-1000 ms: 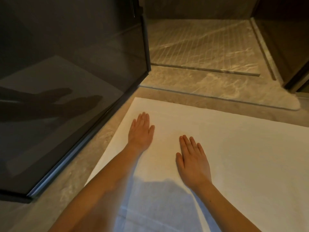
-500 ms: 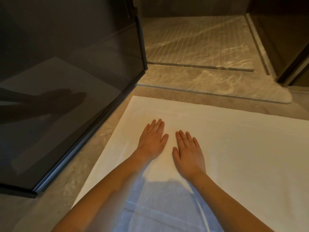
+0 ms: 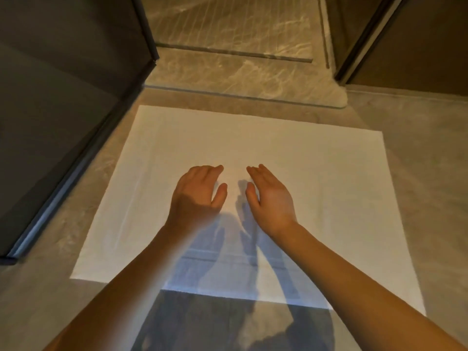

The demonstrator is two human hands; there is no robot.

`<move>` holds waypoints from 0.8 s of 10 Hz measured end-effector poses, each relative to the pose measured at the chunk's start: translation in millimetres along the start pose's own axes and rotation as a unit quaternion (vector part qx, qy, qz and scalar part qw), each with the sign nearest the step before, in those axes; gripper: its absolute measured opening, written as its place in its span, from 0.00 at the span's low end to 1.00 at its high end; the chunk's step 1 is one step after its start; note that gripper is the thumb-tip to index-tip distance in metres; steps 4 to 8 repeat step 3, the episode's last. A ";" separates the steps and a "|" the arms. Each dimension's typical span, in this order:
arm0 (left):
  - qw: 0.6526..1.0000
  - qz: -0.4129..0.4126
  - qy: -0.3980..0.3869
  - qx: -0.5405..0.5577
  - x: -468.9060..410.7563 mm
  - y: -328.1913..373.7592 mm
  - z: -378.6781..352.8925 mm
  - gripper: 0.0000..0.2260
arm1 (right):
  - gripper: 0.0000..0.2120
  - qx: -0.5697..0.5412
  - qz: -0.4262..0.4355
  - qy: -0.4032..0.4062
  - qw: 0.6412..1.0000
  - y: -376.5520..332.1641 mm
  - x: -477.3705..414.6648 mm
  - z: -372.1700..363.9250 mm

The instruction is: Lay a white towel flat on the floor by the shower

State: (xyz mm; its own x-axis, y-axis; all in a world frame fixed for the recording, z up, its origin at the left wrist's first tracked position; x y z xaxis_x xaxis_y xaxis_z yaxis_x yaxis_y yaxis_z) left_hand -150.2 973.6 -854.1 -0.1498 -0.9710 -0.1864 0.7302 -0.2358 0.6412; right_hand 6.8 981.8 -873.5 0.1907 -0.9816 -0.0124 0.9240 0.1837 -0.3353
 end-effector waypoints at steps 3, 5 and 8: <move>0.996 0.018 -0.086 -0.029 3.8 161.5 147.0 0.19 | 0.21 0.045 -0.048 -0.002 0.998 -33.5 63.7 221.9; 0.996 0.018 -0.086 -0.029 3.8 161.5 147.0 0.19 | 0.21 0.045 -0.048 -0.002 0.998 -33.5 63.7 221.9; 0.996 0.018 -0.086 -0.029 3.8 161.5 147.0 0.19 | 0.21 0.045 -0.048 -0.002 0.998 -33.5 63.7 221.9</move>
Point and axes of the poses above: each hand's wrist, its own x-axis away from the middle knuckle, its own z-axis out of the back of the hand, y = z × x, the point moved 6 cm from there along -x, towards the middle knuckle, and after that the axes turned 14 degrees about x, right-handed, at the moved point
